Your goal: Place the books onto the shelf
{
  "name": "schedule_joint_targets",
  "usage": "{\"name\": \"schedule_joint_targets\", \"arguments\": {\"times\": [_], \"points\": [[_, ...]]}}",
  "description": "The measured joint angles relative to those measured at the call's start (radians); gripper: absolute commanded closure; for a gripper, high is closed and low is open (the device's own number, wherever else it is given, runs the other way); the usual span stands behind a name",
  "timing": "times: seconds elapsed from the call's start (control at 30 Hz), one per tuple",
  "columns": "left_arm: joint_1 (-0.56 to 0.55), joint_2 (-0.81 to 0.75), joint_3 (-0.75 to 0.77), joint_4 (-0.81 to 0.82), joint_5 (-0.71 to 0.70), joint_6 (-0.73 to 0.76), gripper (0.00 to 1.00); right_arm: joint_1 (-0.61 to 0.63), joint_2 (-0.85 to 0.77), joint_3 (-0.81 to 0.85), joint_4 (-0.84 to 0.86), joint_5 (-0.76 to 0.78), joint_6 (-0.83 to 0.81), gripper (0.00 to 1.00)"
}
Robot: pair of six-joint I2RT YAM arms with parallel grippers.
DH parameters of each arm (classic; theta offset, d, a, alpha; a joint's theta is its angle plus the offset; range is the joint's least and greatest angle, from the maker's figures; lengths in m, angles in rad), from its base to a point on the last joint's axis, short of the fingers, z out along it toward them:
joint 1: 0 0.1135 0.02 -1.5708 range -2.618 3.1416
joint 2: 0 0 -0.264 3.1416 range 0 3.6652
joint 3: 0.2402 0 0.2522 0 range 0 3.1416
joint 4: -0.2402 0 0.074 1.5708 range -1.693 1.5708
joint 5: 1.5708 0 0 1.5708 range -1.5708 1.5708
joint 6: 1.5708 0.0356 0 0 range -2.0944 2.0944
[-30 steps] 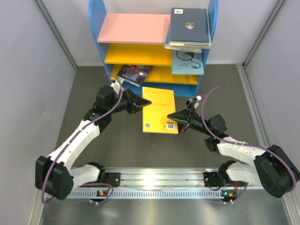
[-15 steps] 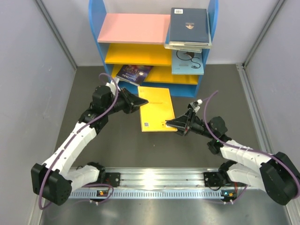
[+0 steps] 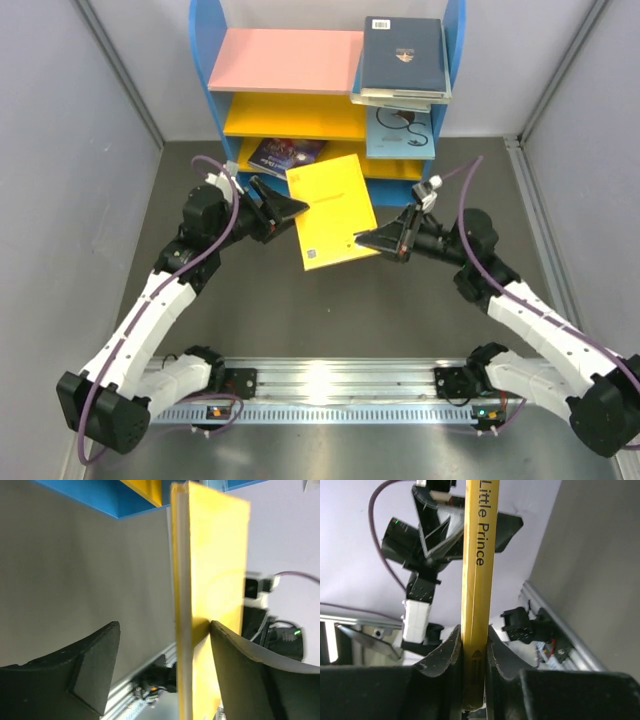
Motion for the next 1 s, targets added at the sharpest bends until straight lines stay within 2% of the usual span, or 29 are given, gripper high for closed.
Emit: {"name": "schedule_joint_targets", "arguments": {"times": [0.1, 0.37, 0.67, 1.0], "points": [[0.002, -0.012, 0.001, -0.024, -0.032, 0.032, 0.08, -0.087, 0.002, 0.08, -0.119, -0.038, -0.072, 1.0], [0.003, -0.013, 0.001, -0.085, -0.064, 0.07, 0.07, -0.26, 0.072, 0.192, -0.245, -0.085, -0.152, 1.0], [0.003, -0.017, -0.004, -0.101, -0.068, 0.077, 0.07, -0.405, 0.2, 0.313, -0.285, -0.134, -0.156, 1.0], [0.004, -0.017, -0.004, -0.101, -0.068, 0.092, 0.08, -0.506, 0.432, 0.513, -0.283, -0.145, -0.122, 1.0]]}}
